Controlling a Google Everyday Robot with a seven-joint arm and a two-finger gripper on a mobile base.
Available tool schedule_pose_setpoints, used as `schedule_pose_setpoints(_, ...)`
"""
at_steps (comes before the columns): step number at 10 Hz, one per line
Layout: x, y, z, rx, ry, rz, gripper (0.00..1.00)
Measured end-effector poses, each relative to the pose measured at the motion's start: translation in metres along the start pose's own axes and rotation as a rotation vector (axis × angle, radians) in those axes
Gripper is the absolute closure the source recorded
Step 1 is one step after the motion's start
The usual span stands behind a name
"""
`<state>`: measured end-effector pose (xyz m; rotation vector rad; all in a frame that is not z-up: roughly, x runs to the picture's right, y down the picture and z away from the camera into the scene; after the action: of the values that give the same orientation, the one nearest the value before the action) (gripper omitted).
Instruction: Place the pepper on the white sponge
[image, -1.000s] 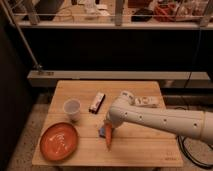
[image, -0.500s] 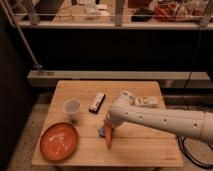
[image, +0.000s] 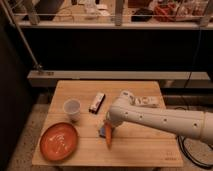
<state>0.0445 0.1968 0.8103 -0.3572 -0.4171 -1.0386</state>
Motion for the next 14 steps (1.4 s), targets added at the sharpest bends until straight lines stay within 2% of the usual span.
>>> schedule_pose_setpoints(6, 0.0007, -0.0014, -0.0003, 0.009, 0.000, -0.022, 0.76)
schedule_pose_setpoints(8, 0.0009, -0.0019, -0.0008, 0.014, 0.000, -0.030, 0.66)
schedule_pose_setpoints(14, 0.0014, -0.0024, -0.0010, 0.022, 0.001, -0.055, 0.66)
